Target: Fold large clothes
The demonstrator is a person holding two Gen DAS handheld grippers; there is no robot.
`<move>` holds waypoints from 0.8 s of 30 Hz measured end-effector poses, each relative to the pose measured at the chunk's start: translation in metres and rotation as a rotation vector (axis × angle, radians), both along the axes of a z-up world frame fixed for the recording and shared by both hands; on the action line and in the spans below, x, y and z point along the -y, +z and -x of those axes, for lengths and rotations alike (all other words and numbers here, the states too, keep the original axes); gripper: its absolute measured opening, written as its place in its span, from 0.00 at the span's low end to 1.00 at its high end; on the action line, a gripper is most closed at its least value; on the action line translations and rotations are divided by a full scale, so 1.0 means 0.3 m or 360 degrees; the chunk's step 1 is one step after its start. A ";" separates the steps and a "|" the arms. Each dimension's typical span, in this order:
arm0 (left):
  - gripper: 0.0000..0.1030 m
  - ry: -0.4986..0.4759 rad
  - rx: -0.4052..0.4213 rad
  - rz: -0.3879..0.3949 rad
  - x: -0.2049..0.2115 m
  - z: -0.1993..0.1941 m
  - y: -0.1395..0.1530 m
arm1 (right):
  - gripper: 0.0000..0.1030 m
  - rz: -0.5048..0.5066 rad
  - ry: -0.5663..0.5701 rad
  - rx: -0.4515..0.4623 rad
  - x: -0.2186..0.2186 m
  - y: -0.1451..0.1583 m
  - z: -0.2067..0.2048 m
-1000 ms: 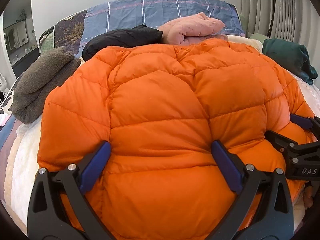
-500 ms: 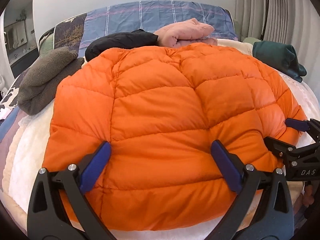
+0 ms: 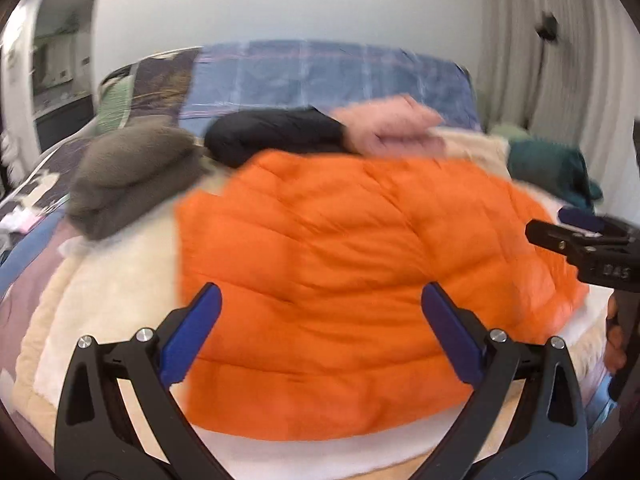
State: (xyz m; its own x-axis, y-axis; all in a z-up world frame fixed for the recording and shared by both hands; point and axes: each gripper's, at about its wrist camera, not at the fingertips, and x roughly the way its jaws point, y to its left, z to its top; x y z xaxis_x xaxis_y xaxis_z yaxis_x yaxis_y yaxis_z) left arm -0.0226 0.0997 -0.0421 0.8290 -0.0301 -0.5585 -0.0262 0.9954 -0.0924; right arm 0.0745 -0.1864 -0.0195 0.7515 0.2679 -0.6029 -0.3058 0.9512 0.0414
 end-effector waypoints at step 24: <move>0.95 -0.0149 -0.0378 0.0630 -0.356 -0.234 -0.238 | 0.78 0.0107 -0.0038 -0.0276 -0.315 -0.200 -0.447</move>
State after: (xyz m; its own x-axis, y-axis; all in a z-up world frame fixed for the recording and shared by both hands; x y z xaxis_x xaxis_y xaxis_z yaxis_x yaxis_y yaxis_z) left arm 0.0478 0.2066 -0.1136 0.6633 -0.3478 -0.6626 -0.0040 0.8838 -0.4679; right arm 0.2086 -0.0918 -0.0795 0.6404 0.2062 -0.7399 -0.2771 0.9604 0.0278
